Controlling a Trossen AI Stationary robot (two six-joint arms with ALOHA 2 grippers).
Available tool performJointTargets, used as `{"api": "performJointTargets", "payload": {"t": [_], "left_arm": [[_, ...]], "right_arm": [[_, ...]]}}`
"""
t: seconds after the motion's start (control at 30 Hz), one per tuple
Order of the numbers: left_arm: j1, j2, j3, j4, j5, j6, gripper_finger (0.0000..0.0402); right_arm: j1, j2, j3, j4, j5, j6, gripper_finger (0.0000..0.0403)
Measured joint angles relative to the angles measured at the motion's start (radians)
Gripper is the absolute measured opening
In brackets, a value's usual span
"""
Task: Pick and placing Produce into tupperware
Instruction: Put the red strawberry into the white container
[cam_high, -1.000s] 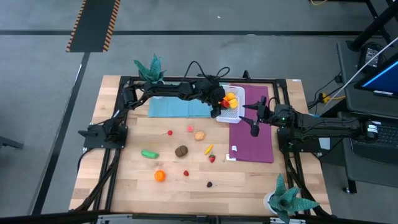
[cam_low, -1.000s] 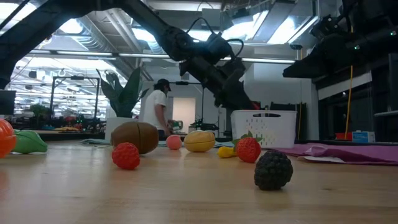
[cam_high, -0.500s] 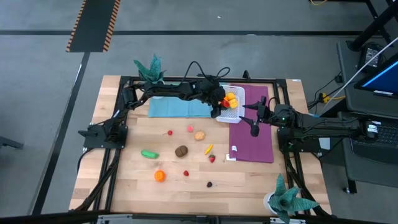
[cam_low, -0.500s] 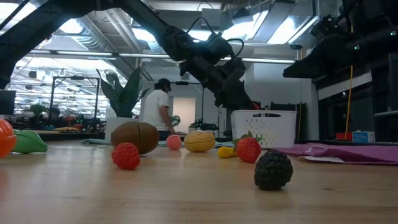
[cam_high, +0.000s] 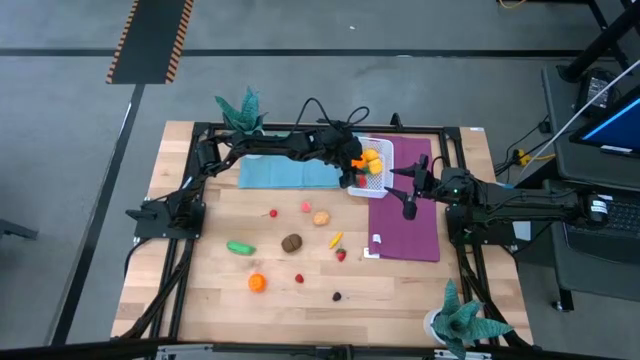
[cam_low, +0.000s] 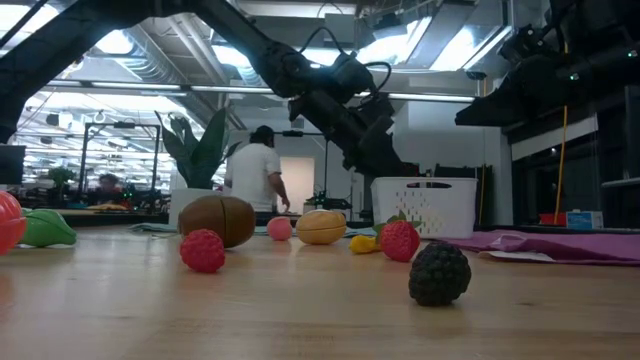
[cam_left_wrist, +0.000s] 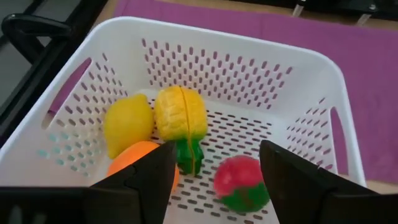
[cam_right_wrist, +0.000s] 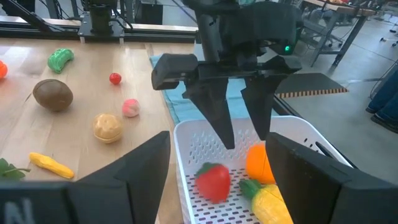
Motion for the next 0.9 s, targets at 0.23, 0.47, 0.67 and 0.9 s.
{"api": "performJointTargets", "payload": {"t": [0.23,0.47,0.67,0.9], "left_arm": [[-0.006,-0.067,0.001,-0.026,0.044,0.064,0.0216],[-0.037,-0.204,-0.042,-0.114,0.046,0.172,0.0212],[-0.055,-0.361,-0.267,-0.003,0.044,0.17,0.0216],[-0.084,-0.639,-0.633,0.275,0.038,0.101,0.0217]], "right_arm": [[0.0,0.0,0.0,-0.006,0.0,-0.002,0.0265],[0.0,0.0,0.0,-0.006,0.0,-0.002,0.0265],[0.0,0.003,0.0,-0.009,0.0,-0.002,0.0265],[-0.001,0.023,0.002,-0.004,-0.001,-0.006,0.0265]]}}
